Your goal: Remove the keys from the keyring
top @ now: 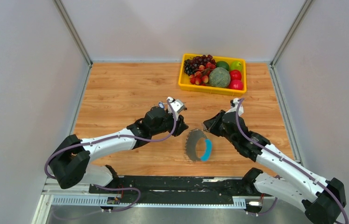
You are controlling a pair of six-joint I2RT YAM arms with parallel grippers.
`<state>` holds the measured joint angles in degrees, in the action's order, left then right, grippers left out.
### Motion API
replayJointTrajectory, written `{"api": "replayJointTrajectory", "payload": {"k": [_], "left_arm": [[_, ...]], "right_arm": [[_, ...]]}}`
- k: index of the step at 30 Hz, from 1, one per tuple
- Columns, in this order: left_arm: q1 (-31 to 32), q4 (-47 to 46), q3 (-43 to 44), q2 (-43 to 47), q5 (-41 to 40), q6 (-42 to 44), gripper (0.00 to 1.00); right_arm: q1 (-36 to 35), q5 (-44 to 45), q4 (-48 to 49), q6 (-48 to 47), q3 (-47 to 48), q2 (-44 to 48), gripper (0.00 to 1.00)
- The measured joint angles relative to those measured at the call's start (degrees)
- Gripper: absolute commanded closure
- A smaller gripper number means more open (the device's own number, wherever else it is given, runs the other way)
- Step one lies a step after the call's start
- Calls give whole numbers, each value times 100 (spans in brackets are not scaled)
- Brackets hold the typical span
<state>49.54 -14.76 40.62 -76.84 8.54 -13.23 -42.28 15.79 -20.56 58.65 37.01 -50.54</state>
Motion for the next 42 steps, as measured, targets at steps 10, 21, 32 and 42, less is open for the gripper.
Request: {"api": "replayJointTrajectory", "payload": {"k": [10, 21, 32, 42], "left_arm": [[-48, -179, -354, 588, -35, -26, 16], [-323, -302, -772, 2223, 413, 109, 0], [-317, -494, -929, 2070, 1692, 26, 3], [-317, -898, -929, 1502, 2229, -155, 9]], "right_arm": [[-35, -1453, 1115, -2708, 352, 243, 100], [-35, -2498, 1781, -3792, 415, 514, 100], [-42, -3359, 1834, -3807, 894, 188, 100], [-42, -3606, 1871, -3654, 957, 201, 100]]}}
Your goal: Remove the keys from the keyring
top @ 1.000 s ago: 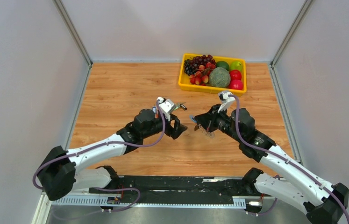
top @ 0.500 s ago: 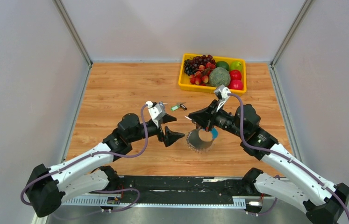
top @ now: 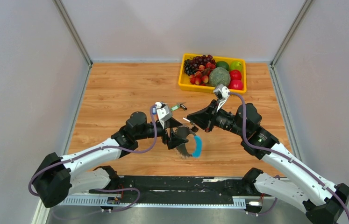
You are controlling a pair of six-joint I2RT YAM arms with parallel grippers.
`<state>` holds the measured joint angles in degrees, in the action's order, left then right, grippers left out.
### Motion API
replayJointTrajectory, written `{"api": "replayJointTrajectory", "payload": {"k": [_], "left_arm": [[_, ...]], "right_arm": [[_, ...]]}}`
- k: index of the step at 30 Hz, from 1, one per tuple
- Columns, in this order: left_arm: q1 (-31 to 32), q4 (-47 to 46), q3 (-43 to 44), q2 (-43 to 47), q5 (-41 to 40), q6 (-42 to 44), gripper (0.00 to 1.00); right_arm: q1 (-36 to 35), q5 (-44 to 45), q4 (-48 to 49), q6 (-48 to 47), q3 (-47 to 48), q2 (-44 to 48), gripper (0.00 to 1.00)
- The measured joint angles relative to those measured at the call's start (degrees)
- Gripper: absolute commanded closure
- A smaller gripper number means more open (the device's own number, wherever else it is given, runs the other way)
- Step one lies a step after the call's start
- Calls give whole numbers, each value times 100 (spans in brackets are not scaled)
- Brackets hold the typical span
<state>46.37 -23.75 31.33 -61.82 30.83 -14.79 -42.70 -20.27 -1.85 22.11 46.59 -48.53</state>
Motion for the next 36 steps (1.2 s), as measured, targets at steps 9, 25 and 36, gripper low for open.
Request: {"api": "replayJointTrajectory", "payload": {"k": [9, 25, 36], "left_arm": [[4, -55, 249, -396, 590, 4, 46], [2, -271, 256, -149, 896, -162, 7], [7, -264, 243, -173, 765, -214, 10]], "right_arm": [[0, -400, 4, 120, 122, -15, 100], [0, -520, 0, 192, 151, 232, 100], [0, -575, 0, 289, 269, 212, 100]]}}
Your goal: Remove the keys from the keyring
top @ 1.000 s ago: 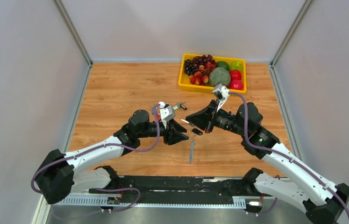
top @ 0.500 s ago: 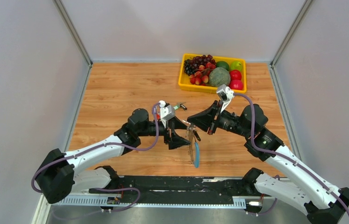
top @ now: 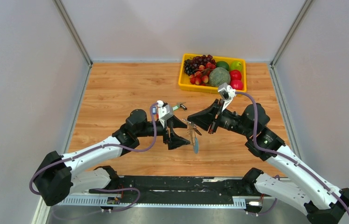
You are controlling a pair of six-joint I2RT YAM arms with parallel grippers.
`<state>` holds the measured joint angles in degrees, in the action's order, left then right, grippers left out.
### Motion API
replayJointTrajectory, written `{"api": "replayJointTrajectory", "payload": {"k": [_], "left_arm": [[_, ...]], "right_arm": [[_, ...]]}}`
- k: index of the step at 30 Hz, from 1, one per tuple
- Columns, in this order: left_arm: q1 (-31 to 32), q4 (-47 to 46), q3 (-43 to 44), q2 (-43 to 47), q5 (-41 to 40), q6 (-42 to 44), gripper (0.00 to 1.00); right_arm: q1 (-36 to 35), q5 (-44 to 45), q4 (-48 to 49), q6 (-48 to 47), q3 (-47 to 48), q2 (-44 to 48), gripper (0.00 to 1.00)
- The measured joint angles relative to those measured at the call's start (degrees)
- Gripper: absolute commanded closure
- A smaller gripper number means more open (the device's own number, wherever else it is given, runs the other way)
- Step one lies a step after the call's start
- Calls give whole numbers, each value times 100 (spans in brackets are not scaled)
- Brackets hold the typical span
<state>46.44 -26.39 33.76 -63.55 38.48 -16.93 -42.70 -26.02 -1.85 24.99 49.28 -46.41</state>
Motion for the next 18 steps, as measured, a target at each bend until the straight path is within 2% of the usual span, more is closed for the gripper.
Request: {"api": "replayJointTrajectory", "payload": {"k": [5, 9, 13, 18], "left_arm": [[101, -195, -109, 96, -195, -481, 9], [313, -306, -444, 599, -481, -850, 3], [699, -166, -564, 1121, -1106, -942, 0], [1029, 74, -564, 1346, -1832, -872, 0]], "right_arm": [[0, 216, -4, 46, 2, 2, 100], [0, 588, -4, 142, 2, 7, 100], [0, 988, -7, 256, 0, 46, 100], [0, 1403, -4, 361, -4, 83, 100]]}}
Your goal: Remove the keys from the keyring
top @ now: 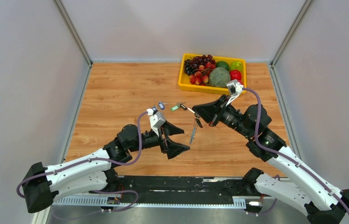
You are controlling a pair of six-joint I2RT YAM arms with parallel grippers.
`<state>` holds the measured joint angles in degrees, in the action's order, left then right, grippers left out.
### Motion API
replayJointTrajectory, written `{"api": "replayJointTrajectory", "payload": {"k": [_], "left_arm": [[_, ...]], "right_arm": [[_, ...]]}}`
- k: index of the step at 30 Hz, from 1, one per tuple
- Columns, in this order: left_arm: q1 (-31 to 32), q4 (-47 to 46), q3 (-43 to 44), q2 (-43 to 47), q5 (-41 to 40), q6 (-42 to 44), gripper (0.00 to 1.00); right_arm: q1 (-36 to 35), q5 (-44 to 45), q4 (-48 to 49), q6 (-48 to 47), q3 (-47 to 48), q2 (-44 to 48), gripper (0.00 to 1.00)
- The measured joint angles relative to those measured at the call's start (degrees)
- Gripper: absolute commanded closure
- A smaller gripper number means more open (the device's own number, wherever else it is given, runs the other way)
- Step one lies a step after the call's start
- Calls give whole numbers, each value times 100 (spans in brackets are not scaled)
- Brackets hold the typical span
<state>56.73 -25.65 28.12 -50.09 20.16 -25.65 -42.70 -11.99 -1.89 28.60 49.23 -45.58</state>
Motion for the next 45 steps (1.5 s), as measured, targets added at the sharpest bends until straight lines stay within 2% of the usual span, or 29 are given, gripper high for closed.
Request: {"api": "replayJointTrajectory", "payload": {"k": [10, 12, 13, 14, 15, 17, 18, 22, 23, 25, 26, 28, 30, 34, 40, 45], "left_arm": [[33, 483, 422, -605, -1115, 592, 2], [33, 487, 564, -782, -1213, 715, 17], [33, 490, 608, -837, -1231, 741, 36], [33, 487, 662, -905, -1231, 809, 48], [33, 487, 713, -964, -1222, 850, 71], [33, 501, 791, -1051, -1174, 938, 95], [35, 507, 817, -1082, -1113, 1054, 98], [63, 520, 839, -1102, -1016, 1237, 100], [66, 533, 839, -1102, -990, 1296, 100], [68, 540, 839, -1095, -964, 1408, 100], [68, 564, 839, -1084, -962, 1475, 100], [68, 678, 837, -1043, -977, 1639, 100], [68, 763, 831, -975, -977, 1858, 100], [63, 734, 699, -656, -894, 2437, 100], [63, 345, 297, -31, -555, 3082, 100], [63, 374, 223, 101, -2, 3493, 100]], "right_arm": [[0, 170, -2, 74, -4, 0, 100], [0, 170, -2, 87, -4, 0, 100], [0, 168, -2, 92, -4, 0, 100], [0, 168, -4, 94, -4, 0, 100], [0, 166, -2, 96, -4, 0, 100], [0, 157, -2, 96, -4, 0, 100], [0, 151, -4, 94, -4, 0, 100], [0, 131, -42, 90, -4, 22, 99], [0, 107, -57, 74, -4, 42, 96], [2, -7, -116, 9, -4, 101, 80], [2, -105, -140, -35, -7, 136, 66], [0, -396, -144, -146, -20, 232, 32], [0, -695, -138, -249, -70, 365, 15], [-2, -1001, -269, -442, -138, 560, 10], [-2, -706, -693, -761, -214, 999, 19], [-4, -603, -748, -1261, -553, 1652, 23]]}}
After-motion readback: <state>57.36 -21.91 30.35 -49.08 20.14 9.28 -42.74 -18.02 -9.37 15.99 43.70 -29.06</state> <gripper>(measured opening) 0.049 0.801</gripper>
